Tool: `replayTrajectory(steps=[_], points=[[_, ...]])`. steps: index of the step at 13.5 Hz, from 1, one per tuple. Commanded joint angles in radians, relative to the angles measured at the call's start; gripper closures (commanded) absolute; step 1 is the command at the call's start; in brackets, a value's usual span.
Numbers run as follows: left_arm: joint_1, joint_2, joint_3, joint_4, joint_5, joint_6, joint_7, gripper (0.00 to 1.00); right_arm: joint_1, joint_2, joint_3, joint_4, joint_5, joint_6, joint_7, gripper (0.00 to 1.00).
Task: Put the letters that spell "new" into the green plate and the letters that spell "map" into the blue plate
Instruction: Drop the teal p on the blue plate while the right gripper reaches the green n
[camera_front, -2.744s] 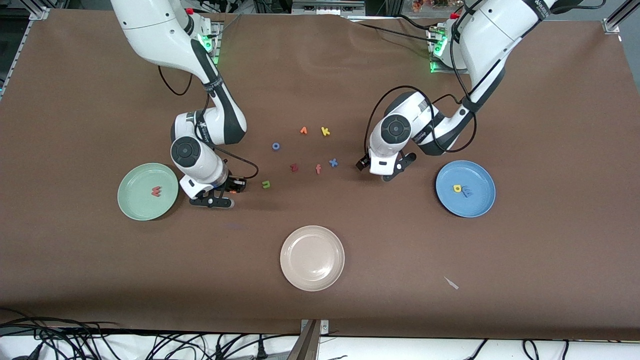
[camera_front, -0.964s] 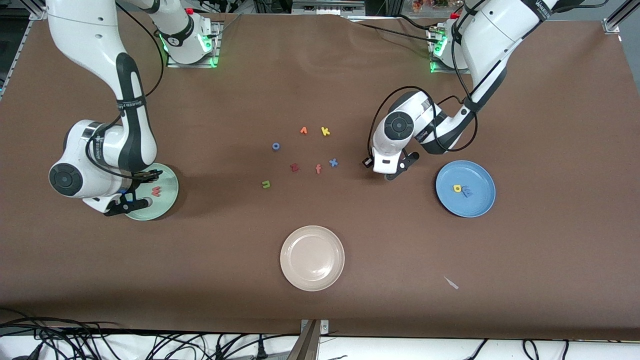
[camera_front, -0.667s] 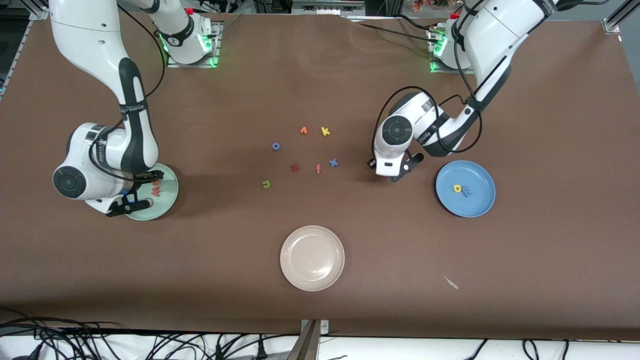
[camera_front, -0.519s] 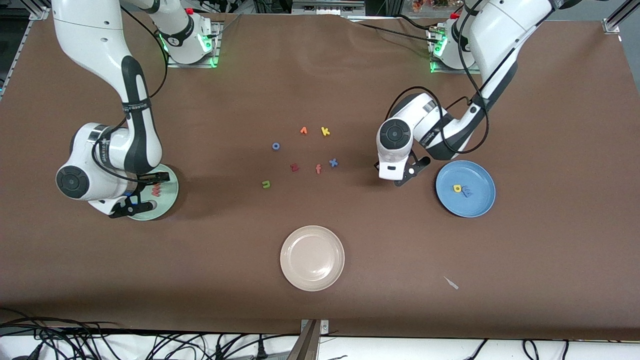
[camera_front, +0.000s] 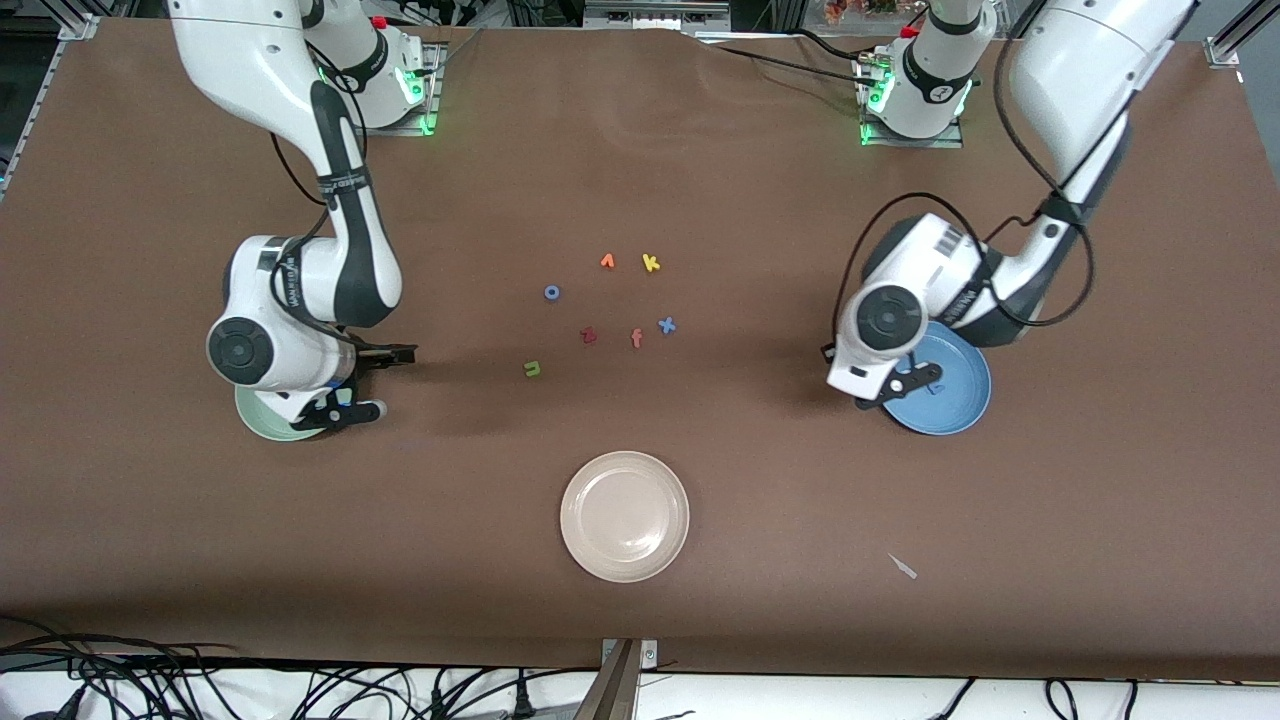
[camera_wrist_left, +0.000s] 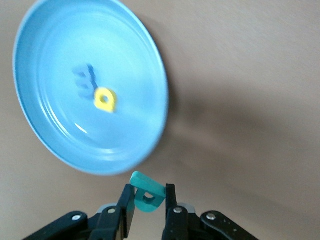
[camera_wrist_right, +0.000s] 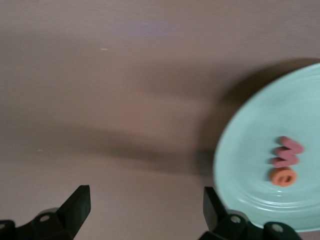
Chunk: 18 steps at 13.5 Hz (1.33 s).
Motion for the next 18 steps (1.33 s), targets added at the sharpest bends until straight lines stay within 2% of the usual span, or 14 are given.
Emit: replayTrajectory(steps=[1, 2, 6, 9, 12, 14, 17, 18], points=[[0.115, -0.007, -0.012, 0.019, 0.027, -0.020, 0.229, 0.59, 0.068, -0.015, -0.005, -0.005, 0.054, 0.019, 0.085, 0.00], [0.126, 0.002, -0.012, 0.028, 0.019, -0.020, 0.274, 0.01, 0.109, -0.013, -0.005, -0.005, 0.054, 0.040, 0.129, 0.00], [0.108, -0.004, -0.027, 0.051, 0.010, -0.022, 0.266, 0.00, 0.219, 0.002, -0.003, -0.007, 0.056, 0.150, 0.309, 0.00], [0.111, -0.011, -0.087, 0.118, 0.010, -0.036, 0.269, 0.00, 0.220, 0.008, 0.047, -0.008, 0.063, 0.230, 0.311, 0.00], [0.123, -0.074, -0.185, 0.222, 0.010, -0.135, 0.285, 0.00, 0.220, 0.040, 0.104, -0.016, 0.065, 0.350, 0.309, 0.00], [0.124, -0.108, -0.225, 0.289, 0.008, -0.233, 0.372, 0.00, 0.220, 0.051, 0.123, -0.022, 0.063, 0.379, 0.247, 0.00], [0.132, -0.136, -0.231, 0.396, -0.028, -0.330, 0.459, 0.00, 0.231, 0.074, 0.124, -0.022, 0.062, 0.381, 0.151, 0.00], [0.123, -0.180, -0.192, 0.433, -0.097, -0.345, 0.504, 0.00, 0.233, 0.077, 0.124, -0.022, 0.059, 0.382, 0.150, 0.00]])
